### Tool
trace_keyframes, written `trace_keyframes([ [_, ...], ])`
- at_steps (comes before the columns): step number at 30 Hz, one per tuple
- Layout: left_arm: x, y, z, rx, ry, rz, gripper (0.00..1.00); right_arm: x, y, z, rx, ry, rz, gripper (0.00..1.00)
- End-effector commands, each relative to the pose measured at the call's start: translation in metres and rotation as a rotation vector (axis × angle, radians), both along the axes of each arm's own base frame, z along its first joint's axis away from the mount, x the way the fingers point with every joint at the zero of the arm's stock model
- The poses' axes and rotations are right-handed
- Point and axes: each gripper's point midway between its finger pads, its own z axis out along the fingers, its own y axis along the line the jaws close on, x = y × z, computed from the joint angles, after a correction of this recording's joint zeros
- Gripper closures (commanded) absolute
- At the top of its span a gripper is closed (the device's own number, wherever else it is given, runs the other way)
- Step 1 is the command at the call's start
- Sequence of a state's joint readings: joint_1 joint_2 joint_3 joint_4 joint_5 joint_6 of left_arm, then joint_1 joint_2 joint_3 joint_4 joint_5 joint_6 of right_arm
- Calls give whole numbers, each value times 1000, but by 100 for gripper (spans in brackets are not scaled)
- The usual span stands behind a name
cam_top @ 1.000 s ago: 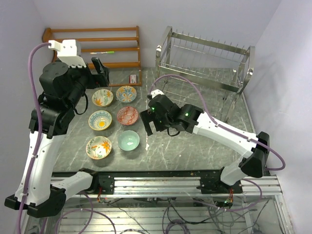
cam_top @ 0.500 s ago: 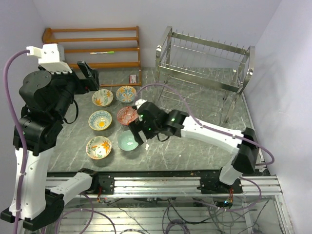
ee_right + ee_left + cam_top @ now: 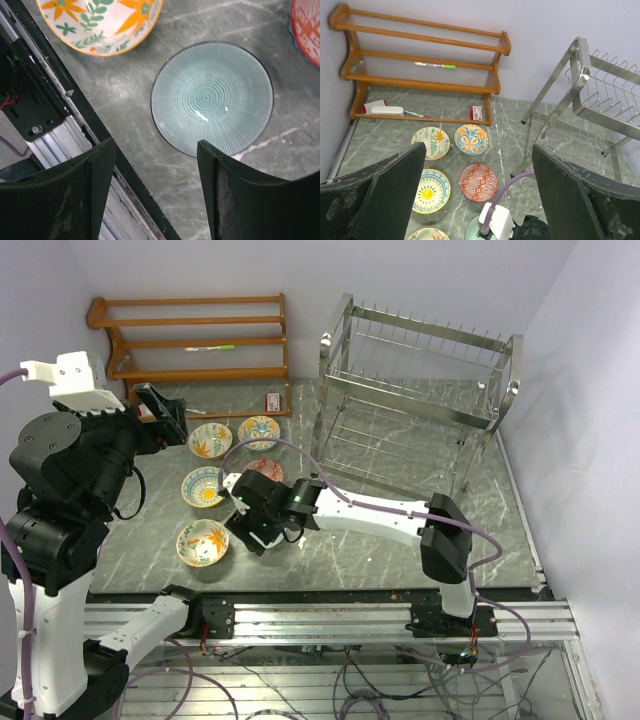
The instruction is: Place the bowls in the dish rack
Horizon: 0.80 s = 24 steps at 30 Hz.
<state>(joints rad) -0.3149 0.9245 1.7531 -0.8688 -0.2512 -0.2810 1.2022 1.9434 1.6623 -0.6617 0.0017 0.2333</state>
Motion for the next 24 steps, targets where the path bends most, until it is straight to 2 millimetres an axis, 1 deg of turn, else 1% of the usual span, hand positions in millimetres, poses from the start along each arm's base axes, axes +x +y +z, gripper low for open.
trace_keyframes([
  [1, -2, 7, 0, 0, 17, 31, 2, -3, 21, -4, 9, -19, 93, 36],
  [6, -1, 10, -2, 35, 31, 44, 2, -6, 27, -35, -61, -15, 109, 38],
  [8, 0, 10, -2, 43, 31, 45, 2, -5, 26, -44, -84, -20, 98, 43],
  [9, 0, 10, -3, 46, 32, 46, 2, -2, 26, -49, -97, -28, 91, 47],
  [14, 2, 10, -5, 58, 33, 44, 2, 3, 26, -63, -125, -48, 92, 52],
  [20, 4, 12, -8, 84, 39, 49, 1, 5, 23, -79, -158, -53, 80, 57],
  [24, 6, 12, -10, 94, 42, 52, 1, 2, 18, -87, -176, -47, 86, 72],
])
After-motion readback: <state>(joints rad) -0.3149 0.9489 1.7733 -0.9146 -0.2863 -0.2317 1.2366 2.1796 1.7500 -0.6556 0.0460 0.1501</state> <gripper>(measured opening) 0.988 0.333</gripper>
